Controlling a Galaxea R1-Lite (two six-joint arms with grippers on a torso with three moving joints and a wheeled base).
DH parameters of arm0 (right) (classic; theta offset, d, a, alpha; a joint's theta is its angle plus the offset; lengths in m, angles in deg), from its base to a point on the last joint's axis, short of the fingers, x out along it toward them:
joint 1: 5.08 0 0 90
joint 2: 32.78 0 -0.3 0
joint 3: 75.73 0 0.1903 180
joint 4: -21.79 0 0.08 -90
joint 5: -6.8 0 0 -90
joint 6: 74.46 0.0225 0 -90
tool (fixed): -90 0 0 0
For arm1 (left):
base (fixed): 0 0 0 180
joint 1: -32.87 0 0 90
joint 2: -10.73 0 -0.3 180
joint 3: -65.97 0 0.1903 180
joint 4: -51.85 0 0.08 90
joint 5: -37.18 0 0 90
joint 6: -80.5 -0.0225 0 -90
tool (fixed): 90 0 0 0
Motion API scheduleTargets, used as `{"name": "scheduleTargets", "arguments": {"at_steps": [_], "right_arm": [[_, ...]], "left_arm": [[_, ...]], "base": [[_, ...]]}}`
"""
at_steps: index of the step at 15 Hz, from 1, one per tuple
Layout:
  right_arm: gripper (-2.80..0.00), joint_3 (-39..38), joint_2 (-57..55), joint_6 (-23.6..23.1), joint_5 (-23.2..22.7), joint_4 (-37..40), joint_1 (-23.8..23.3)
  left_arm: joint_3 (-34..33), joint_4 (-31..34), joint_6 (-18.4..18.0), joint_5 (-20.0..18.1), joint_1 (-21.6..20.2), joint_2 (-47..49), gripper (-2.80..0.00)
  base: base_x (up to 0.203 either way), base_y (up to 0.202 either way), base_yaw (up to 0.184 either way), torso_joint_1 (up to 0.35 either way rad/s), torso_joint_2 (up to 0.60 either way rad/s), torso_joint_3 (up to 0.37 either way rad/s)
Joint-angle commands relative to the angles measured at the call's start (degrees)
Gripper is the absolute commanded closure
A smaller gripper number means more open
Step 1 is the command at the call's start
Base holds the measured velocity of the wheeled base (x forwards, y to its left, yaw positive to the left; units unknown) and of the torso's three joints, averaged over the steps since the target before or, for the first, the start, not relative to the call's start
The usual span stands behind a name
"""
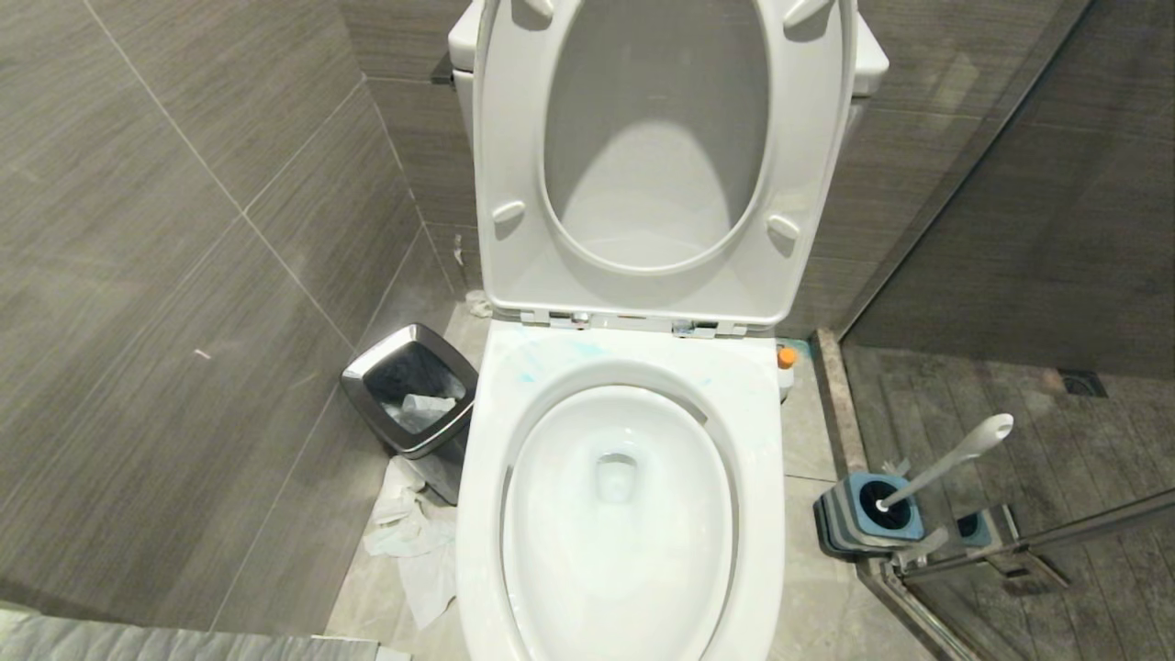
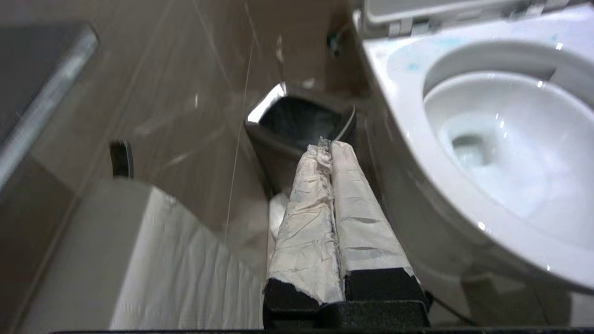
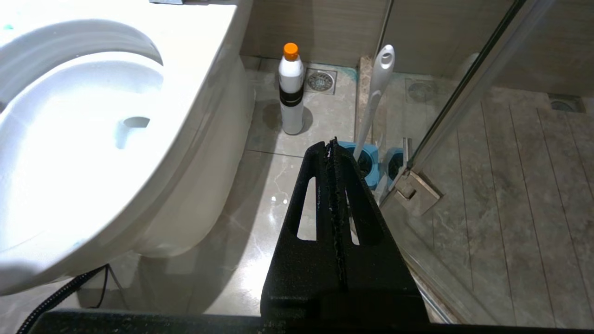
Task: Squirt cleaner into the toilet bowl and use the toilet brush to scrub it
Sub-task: Pour in the cleaning agent
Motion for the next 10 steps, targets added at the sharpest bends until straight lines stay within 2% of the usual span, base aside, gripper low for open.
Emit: {"name": "scheduleTargets", "arguments": {"at_steps": [1, 5, 8, 10], "right_arm": [[0.00, -1.41, 0.00, 0.01, 0.01, -0.04, 0.01], [0.00, -1.48, 0.00, 0.01, 0.01, -0.04, 0.01], [0.00, -1.47, 0.00, 0.01, 0.01, -0.04, 0.01], [0.00, -1.45, 0.00, 0.01, 0.01, -0.04, 0.01]], "left_arm": [[-0.19, 2.92, -0.35, 0.71, 0.00, 0.11, 0.00], [-0.19, 9.41, -0.20, 2.00, 0.00, 0.11, 0.00], [-0.19, 10.35, 0.15, 2.02, 0.00, 0.12, 0.00], [-0.02, 10.63, 3.17, 3.27, 0.00, 0.17, 0.00]], "base": [[0.000, 0.000, 0.000, 0.000, 0.00, 0.000], [0.000, 0.000, 0.000, 0.000, 0.00, 0.000], [0.000, 0.000, 0.000, 0.000, 0.00, 0.000], [0.000, 0.000, 0.000, 0.000, 0.00, 0.000]]}}
